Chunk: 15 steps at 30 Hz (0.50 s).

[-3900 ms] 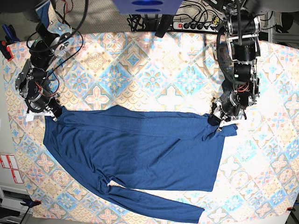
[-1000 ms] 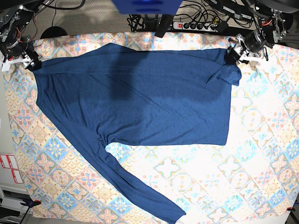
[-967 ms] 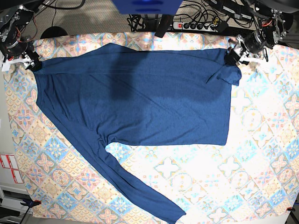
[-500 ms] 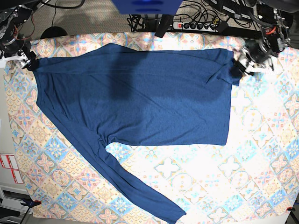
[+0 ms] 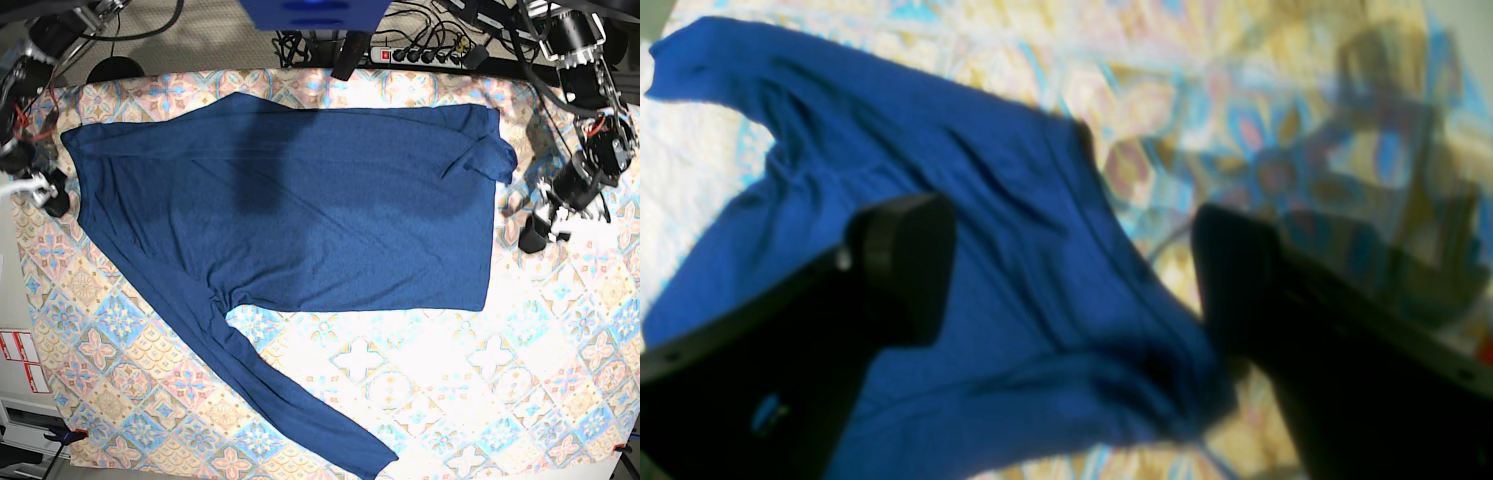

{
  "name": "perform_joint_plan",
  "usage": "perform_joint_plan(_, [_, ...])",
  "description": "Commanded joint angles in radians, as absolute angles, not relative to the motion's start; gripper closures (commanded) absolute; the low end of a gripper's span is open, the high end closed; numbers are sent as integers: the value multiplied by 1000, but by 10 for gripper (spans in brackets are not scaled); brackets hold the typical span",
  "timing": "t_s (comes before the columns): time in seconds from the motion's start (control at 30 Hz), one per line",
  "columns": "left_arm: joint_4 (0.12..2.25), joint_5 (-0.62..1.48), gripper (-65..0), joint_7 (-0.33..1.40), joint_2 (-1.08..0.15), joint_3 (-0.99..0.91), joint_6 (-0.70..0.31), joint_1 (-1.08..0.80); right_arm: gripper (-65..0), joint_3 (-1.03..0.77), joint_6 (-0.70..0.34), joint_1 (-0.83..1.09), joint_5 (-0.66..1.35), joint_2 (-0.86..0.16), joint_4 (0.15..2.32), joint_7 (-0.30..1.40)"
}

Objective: Fold the T-shirt properly
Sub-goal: 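Move both grippers down to the shirt's side edges midway along the body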

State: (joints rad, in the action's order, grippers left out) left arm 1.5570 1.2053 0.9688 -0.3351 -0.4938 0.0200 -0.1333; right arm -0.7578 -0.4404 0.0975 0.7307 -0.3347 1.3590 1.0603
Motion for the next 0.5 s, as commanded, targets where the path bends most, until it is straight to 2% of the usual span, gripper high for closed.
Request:
perform_joint_plan(0.0, [1567, 1207, -203, 963, -352, -479, 7, -93, -539, -728, -446, 71, 748, -363, 1371, 1044])
perform_joint_plan(0.23, [1379, 1086, -203, 957, -351, -426, 5, 110, -539, -579, -446, -16, 746, -380, 1365, 1043])
perform_joint_plan(0.47, [1098, 912, -204, 957, -321, -426, 2, 337, -539, -559, -446, -31, 746, -380, 1365, 1044])
